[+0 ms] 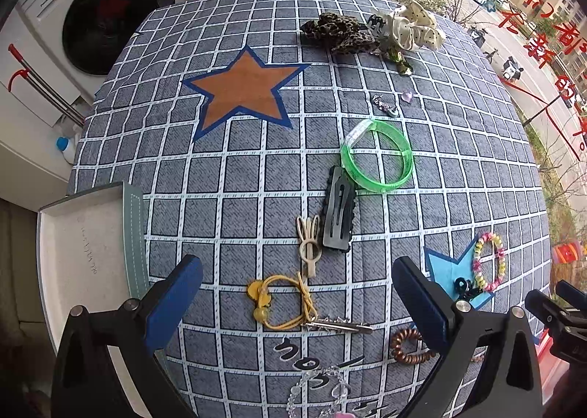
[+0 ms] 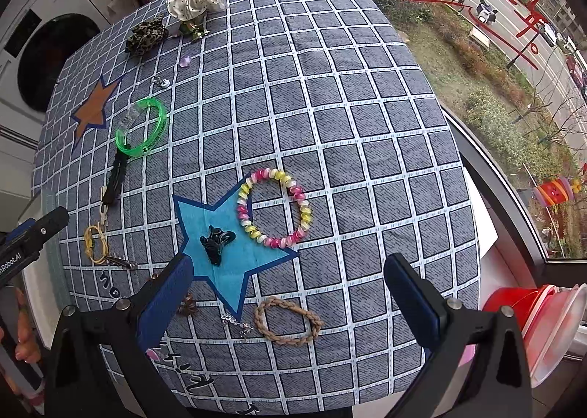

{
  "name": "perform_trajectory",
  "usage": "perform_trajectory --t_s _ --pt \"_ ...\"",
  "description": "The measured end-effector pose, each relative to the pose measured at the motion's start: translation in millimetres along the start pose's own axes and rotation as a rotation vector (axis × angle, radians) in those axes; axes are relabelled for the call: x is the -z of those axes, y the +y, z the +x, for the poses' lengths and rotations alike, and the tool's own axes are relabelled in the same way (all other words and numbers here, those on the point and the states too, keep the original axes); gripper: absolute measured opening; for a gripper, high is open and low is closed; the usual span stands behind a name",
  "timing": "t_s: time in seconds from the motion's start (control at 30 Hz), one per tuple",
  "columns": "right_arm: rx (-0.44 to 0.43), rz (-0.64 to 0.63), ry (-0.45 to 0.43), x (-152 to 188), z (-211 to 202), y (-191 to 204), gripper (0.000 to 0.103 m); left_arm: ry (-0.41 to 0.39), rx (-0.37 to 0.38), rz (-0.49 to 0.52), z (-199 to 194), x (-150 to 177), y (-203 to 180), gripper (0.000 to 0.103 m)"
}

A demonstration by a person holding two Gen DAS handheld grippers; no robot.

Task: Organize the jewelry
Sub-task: 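Grasp the green bangle with left gripper while right grasps the beaded bracelet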

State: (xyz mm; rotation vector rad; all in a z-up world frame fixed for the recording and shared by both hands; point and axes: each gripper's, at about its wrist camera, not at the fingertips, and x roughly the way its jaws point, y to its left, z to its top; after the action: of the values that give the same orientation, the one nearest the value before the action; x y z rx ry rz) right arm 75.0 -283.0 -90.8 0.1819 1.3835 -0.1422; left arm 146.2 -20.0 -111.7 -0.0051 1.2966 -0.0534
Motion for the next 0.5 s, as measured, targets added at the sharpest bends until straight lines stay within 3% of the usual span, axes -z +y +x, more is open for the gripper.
perform_trajectory --t_s 0.33,0.43,0.5 --pt "0.014 -0.011 0.04 -29.4 52.7 -22.8 0.103 -0.034 0.016 -0.007 48.8 -57.5 -24.3 0.101" --pt "0.025 -0.029 0.041 -34.1 66.0 -27.6 0.095 -0.038 0.009 0.004 62.6 -68.5 -30.0 0.09" --pt "0.024 -0.037 0.046 -36.7 74.3 -30.5 0.093 -0.027 0.014 0.002 72.1 -73.5 -32.2 0.089"
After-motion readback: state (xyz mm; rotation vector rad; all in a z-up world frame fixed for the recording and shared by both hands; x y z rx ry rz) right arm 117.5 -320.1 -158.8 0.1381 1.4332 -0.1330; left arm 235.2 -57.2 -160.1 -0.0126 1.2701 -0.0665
